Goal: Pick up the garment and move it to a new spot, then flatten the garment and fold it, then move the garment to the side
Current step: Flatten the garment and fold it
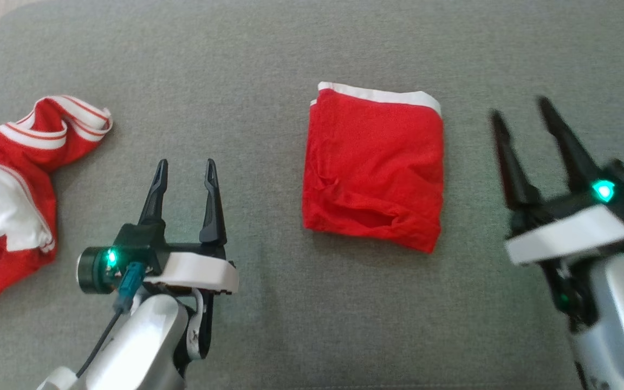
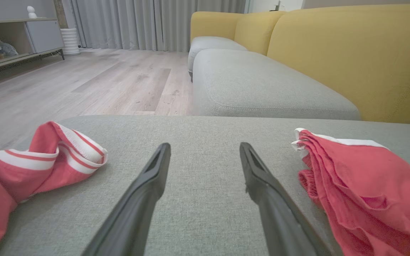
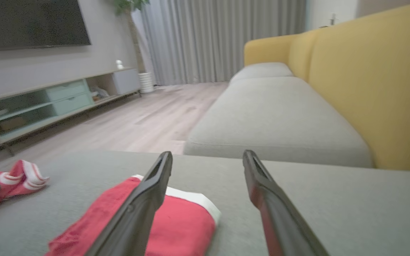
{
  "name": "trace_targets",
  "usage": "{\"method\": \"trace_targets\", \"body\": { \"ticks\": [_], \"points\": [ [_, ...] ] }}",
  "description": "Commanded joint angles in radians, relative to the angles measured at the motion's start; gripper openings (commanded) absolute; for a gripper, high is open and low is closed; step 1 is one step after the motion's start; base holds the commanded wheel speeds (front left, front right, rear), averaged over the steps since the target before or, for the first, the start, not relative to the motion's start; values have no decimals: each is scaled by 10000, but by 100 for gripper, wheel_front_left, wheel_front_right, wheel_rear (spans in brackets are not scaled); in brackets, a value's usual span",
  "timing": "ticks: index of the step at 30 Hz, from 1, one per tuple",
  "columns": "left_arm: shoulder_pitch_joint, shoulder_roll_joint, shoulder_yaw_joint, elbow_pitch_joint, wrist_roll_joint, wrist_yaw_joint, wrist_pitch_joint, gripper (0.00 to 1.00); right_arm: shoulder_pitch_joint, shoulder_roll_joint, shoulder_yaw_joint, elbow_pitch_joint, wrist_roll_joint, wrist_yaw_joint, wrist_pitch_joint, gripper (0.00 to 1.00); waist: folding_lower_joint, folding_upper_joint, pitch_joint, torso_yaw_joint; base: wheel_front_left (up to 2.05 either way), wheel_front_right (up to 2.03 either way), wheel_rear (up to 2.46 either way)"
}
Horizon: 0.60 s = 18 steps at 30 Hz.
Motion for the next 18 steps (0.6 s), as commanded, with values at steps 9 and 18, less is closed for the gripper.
{"method": "trace_targets", "body": {
  "ticks": [9, 18],
  "points": [
    [-45, 500, 268, -618, 93, 205, 211, 100, 1442, 389, -1591, -998, -610, -7, 452, 100, 0, 0, -39, -245, 0, 0, 0],
    [-83, 593, 211, -750, 126, 268, 296, 100, 1549, 537, -1659, -1259, -643, -7, 588, 100, 0, 0, 58, -264, 0, 0, 0]
  ]
}}
